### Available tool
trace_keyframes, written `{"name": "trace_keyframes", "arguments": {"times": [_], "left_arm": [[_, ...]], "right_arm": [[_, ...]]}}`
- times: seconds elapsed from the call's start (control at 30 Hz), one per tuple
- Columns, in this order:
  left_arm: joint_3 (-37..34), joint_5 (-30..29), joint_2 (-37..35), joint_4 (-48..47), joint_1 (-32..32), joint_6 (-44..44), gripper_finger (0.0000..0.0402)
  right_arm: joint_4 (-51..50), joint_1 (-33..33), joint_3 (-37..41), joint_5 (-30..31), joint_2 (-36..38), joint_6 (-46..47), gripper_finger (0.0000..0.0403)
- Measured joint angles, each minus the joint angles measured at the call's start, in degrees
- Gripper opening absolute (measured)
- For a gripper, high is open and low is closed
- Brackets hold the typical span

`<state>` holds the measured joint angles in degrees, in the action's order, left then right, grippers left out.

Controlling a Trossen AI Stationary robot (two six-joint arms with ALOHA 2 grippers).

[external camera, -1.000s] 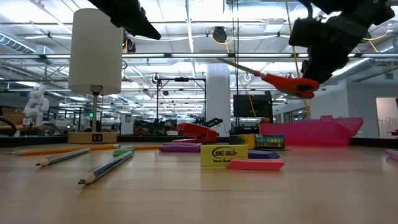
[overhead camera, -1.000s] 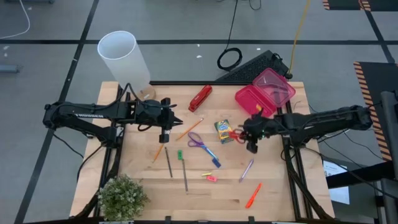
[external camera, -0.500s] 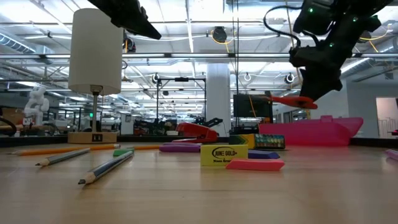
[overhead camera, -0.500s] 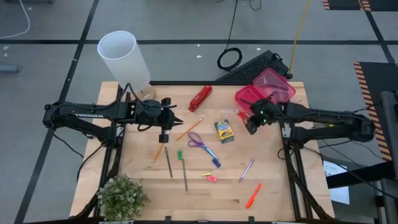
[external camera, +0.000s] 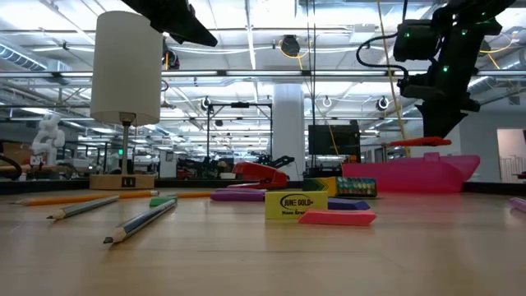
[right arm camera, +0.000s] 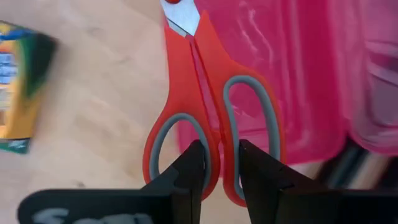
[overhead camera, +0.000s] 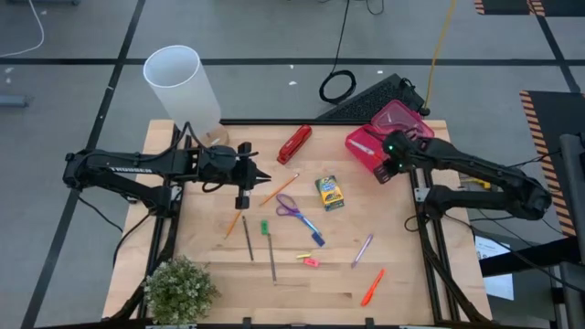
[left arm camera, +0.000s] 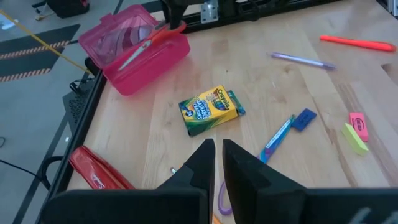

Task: Pack school essentials
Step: Put the orange scissors into the pink supply box, then put the purple scissors into the pink supply box

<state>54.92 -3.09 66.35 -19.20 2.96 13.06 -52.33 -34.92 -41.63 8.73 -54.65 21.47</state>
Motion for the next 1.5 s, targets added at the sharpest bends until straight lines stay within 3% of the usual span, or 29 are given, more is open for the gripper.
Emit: {"name": "trace_keyframes", "arguments": {"times": [0.33, 0.63, 0.87, 1.3, 1.5], "left_arm": [[0.0, 0.0, 0.0, 0.0, 0.0, 0.17, 0.0035], [0.0, 0.0, 0.0, 0.0, 0.0, -0.27, 0.0035], [0.0, 0.0, 0.0, -0.02, 0.0, -0.09, 0.0035], [0.0, 0.0, 0.0, -0.02, 0.0, -0.28, 0.0035], [0.0, 0.01, 0.0, -0.33, 0.01, -0.34, 0.0035]], "right_arm": [[0.73, -7.33, 0.0, 2.26, -4.59, -4.29, 0.0075], [5.86, -8.66, 0.0, 1.82, -13.43, -7.21, 0.0075], [6.53, -8.61, 0.0, 1.73, -16.16, -7.21, 0.0077], [6.27, -8.61, 0.0, 1.74, -16.24, -7.41, 0.0151], [6.56, -7.16, 0.01, 1.85, -12.74, -7.39, 0.0168]]}}
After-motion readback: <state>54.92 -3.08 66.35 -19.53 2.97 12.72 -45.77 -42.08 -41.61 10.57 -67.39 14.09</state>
